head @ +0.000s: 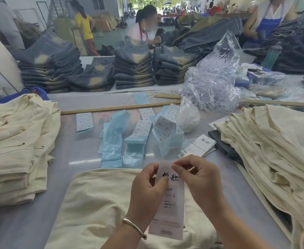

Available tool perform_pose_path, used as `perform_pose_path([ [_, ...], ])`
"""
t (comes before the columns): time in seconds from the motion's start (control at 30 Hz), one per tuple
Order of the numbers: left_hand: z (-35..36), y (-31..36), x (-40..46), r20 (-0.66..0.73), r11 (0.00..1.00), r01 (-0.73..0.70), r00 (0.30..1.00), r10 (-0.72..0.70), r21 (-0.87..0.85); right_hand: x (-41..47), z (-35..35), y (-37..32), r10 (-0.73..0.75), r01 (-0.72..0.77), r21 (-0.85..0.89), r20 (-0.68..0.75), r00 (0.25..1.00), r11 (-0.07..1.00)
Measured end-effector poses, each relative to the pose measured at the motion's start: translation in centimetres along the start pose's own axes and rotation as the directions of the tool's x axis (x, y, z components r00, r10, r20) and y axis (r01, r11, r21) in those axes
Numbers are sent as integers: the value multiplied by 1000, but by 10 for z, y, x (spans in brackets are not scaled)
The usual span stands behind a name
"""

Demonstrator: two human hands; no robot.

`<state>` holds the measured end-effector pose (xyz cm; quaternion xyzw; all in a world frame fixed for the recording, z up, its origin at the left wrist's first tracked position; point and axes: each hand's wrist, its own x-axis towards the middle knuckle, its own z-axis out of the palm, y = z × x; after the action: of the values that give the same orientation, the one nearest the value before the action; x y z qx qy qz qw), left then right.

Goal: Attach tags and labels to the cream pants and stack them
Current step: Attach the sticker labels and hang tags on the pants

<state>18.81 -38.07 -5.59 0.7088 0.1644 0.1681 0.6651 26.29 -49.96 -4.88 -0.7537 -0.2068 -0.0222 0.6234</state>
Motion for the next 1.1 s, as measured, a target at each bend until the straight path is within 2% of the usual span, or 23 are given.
perform_pose_path([
  [0.1, 4, 3, -1, 34, 990, 70, 997, -66, -123, -3, 0, 5, -50, 48, -49, -44, 998, 998],
  [0.27, 7, 4, 0, 62, 973, 111, 993, -100, -203, -4, -4, 7, -112, 104, -103, -79, 991, 989],
  [0.6, 14, 4, 4, 145, 950, 184, 978, -151, -252, -2, -6, 10, -82, 72, -66, -179, 980, 995],
  [0.7, 16, 4, 4, 158, 952, 186, 976, -150, -243, -2, -7, 11, -133, 121, -84, -166, 977, 989],
  [0.83, 18, 7, 0, 128, 978, 110, 988, -88, -174, -3, -10, 11, -168, 148, -131, -160, 973, 980],
  [1.0, 25, 10, -6, 27, 993, -103, 994, 101, 56, -7, -13, 12, -153, 136, -121, -145, 978, 983],
  [1.1, 26, 12, -10, 22, 978, -180, 984, 179, 107, -9, -13, 10, -163, 149, -100, -144, 976, 984],
])
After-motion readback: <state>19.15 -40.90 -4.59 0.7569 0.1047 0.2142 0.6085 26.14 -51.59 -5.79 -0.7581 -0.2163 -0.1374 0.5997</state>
